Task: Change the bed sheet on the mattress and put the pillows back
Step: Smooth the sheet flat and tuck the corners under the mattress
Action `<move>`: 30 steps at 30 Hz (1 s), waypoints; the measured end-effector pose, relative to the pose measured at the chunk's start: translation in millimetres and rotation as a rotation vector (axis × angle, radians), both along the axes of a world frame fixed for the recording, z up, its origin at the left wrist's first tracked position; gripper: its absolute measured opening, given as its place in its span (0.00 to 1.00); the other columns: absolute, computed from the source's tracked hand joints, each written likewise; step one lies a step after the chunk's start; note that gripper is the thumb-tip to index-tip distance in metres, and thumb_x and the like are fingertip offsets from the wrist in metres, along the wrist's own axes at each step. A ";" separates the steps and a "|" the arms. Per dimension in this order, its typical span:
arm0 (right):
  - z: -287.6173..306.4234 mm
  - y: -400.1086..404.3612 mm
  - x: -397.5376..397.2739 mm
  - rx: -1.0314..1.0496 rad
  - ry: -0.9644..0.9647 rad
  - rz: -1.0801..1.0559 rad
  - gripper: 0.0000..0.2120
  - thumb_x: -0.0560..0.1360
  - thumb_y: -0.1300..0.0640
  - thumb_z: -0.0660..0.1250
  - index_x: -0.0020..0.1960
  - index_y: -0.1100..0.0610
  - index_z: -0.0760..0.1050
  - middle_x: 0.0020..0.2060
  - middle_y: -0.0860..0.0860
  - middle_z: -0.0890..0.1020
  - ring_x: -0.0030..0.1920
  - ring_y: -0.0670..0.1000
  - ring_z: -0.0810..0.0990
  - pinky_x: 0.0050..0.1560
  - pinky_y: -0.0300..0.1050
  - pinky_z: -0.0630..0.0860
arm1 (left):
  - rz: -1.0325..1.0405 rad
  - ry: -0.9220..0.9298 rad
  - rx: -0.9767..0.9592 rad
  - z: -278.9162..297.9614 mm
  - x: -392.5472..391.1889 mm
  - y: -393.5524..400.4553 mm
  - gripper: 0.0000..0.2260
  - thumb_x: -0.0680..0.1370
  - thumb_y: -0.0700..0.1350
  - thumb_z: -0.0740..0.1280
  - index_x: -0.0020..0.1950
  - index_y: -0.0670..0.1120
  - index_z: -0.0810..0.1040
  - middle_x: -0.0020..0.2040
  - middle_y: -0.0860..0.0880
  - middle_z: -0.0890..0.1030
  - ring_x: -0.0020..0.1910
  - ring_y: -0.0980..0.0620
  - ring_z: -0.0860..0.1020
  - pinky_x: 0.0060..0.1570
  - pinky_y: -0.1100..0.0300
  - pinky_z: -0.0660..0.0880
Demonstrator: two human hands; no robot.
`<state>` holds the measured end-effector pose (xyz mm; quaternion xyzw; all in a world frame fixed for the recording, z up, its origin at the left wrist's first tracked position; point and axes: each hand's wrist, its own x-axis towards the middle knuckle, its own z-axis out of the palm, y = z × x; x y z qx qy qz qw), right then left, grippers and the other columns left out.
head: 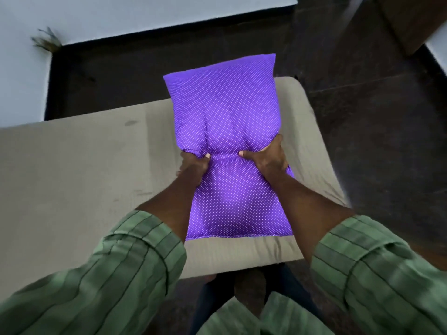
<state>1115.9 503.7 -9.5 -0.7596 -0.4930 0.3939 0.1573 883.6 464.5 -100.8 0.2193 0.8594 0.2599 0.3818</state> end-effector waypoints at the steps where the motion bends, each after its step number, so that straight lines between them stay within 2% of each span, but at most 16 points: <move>1: -1.9 -8.5 -19.3 0.006 0.019 0.002 0.67 0.51 0.29 0.83 0.78 0.52 0.54 0.72 0.56 0.74 0.71 0.63 0.74 0.70 0.63 0.71 | 0.012 0.013 -0.006 2.1 -20.3 -10.9 0.53 0.63 0.65 0.71 0.80 0.44 0.54 0.74 0.38 0.72 0.72 0.35 0.70 0.76 0.39 0.61; 5: -17.2 -48.0 -109.2 0.016 0.074 0.024 0.66 0.50 0.30 0.83 0.77 0.53 0.55 0.71 0.56 0.75 0.71 0.61 0.74 0.71 0.62 0.70 | 0.054 0.074 -0.051 3.3 -114.2 -60.3 0.53 0.63 0.66 0.72 0.80 0.45 0.54 0.74 0.38 0.72 0.72 0.34 0.71 0.75 0.38 0.62; 8: -36.6 -70.7 -161.7 0.027 0.071 0.057 0.67 0.50 0.28 0.82 0.78 0.54 0.55 0.72 0.56 0.74 0.72 0.61 0.73 0.71 0.62 0.70 | 0.043 0.117 -0.138 0.7 -167.9 -88.3 0.54 0.68 0.66 0.74 0.82 0.42 0.49 0.76 0.38 0.68 0.74 0.34 0.68 0.75 0.39 0.61; 10: -52.5 -82.9 -194.3 -0.019 0.015 0.142 0.68 0.55 0.27 0.79 0.81 0.56 0.51 0.76 0.59 0.67 0.75 0.61 0.67 0.74 0.61 0.66 | -0.007 0.136 -0.257 -2.7 -196.5 -100.6 0.53 0.72 0.65 0.73 0.81 0.36 0.50 0.77 0.36 0.65 0.75 0.35 0.66 0.75 0.40 0.63; 12: -67.8 -94.5 -219.2 -0.123 -0.083 0.292 0.63 0.64 0.29 0.76 0.83 0.55 0.45 0.78 0.62 0.60 0.76 0.63 0.64 0.74 0.62 0.64 | -0.144 0.163 -0.347 -4.2 -210.9 -110.4 0.50 0.71 0.64 0.72 0.80 0.35 0.56 0.76 0.34 0.66 0.74 0.34 0.68 0.73 0.41 0.66; 15: -83.3 -113.1 -240.5 -0.185 -0.205 0.610 0.54 0.73 0.34 0.71 0.84 0.48 0.40 0.81 0.62 0.47 0.80 0.65 0.56 0.75 0.64 0.59 | -0.457 0.202 -0.278 6.6 -193.1 -124.2 0.47 0.75 0.50 0.75 0.84 0.43 0.48 0.80 0.35 0.57 0.78 0.36 0.61 0.75 0.42 0.63; 16: -85.2 -117.7 -243.9 -0.167 -0.218 0.669 0.53 0.75 0.34 0.70 0.83 0.47 0.38 0.82 0.61 0.43 0.81 0.65 0.53 0.76 0.65 0.56 | -0.540 0.231 -0.226 9.8 -182.0 -126.7 0.46 0.76 0.48 0.75 0.84 0.46 0.49 0.81 0.37 0.54 0.79 0.37 0.60 0.75 0.43 0.62; 18: -85.8 -121.1 -247.3 -0.154 -0.217 0.698 0.50 0.77 0.36 0.67 0.83 0.46 0.36 0.83 0.59 0.41 0.82 0.64 0.50 0.77 0.67 0.52 | -0.573 0.291 -0.212 14.9 -157.7 -129.7 0.42 0.76 0.49 0.74 0.83 0.48 0.53 0.83 0.40 0.51 0.79 0.39 0.59 0.74 0.41 0.62; 21: -80.6 -114.9 -237.7 -0.193 -0.192 0.698 0.43 0.80 0.39 0.63 0.84 0.45 0.40 0.83 0.57 0.43 0.82 0.63 0.51 0.77 0.66 0.54 | -0.500 0.334 -0.257 26.7 -126.5 -126.2 0.36 0.77 0.50 0.72 0.80 0.44 0.57 0.81 0.38 0.54 0.77 0.36 0.62 0.72 0.40 0.63; 25: -79.1 -110.9 -200.7 -0.068 -0.222 0.692 0.34 0.83 0.44 0.58 0.84 0.47 0.48 0.83 0.54 0.50 0.81 0.60 0.55 0.76 0.64 0.57 | -0.621 0.466 -0.152 37.3 -87.0 -117.3 0.32 0.79 0.52 0.70 0.77 0.44 0.62 0.79 0.40 0.59 0.75 0.38 0.64 0.70 0.43 0.66; 30: -91.3 -118.9 -139.4 -0.013 -0.221 0.713 0.32 0.83 0.52 0.58 0.83 0.57 0.51 0.82 0.57 0.53 0.81 0.59 0.53 0.78 0.61 0.57 | -0.738 0.495 -0.093 43.5 -24.1 -110.5 0.31 0.78 0.51 0.70 0.78 0.47 0.64 0.79 0.43 0.62 0.75 0.40 0.65 0.70 0.46 0.66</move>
